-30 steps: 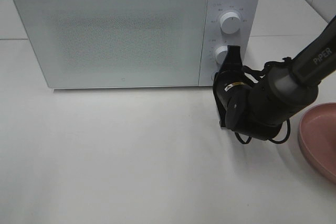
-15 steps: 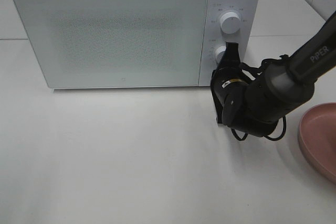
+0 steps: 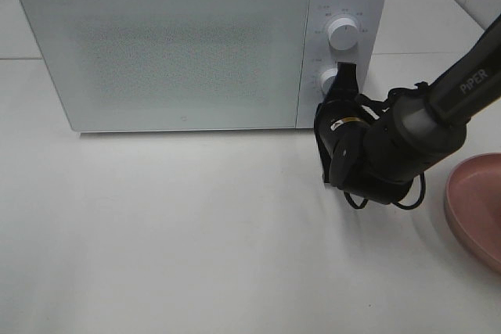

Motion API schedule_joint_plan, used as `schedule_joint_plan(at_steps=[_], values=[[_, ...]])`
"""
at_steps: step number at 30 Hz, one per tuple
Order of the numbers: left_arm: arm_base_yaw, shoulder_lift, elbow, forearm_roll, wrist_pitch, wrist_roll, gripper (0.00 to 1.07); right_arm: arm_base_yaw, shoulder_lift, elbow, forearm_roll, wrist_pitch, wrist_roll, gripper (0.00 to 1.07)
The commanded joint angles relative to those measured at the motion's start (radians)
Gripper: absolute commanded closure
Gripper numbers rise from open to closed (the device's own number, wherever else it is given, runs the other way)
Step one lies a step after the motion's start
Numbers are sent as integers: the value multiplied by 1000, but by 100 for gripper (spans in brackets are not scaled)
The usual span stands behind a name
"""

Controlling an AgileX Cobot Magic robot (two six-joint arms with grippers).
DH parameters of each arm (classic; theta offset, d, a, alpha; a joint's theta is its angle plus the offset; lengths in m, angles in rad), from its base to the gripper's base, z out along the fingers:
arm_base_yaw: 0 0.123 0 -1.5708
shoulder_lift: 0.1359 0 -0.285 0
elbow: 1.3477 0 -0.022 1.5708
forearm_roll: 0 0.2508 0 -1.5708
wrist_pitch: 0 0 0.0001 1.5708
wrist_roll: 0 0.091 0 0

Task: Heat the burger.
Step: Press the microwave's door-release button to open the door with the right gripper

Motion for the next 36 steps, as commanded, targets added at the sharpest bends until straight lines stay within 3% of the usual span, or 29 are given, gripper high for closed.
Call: schedule_joint_plan(at_steps=[1,14,25,36], values=[[-2,-20,3,1,-8,1,6,-4,0,-45,-45,-86,-7,107],[-2,-20,3,1,-8,1,6,-4,72,-132,-18,-145,-37,107],[-2,-20,3,1,-8,1,6,-4,59,-125,-22,-134,-39,107],[-2,-20,3,1,-8,1,6,-1,6,-48,-29,-72,-42,107]])
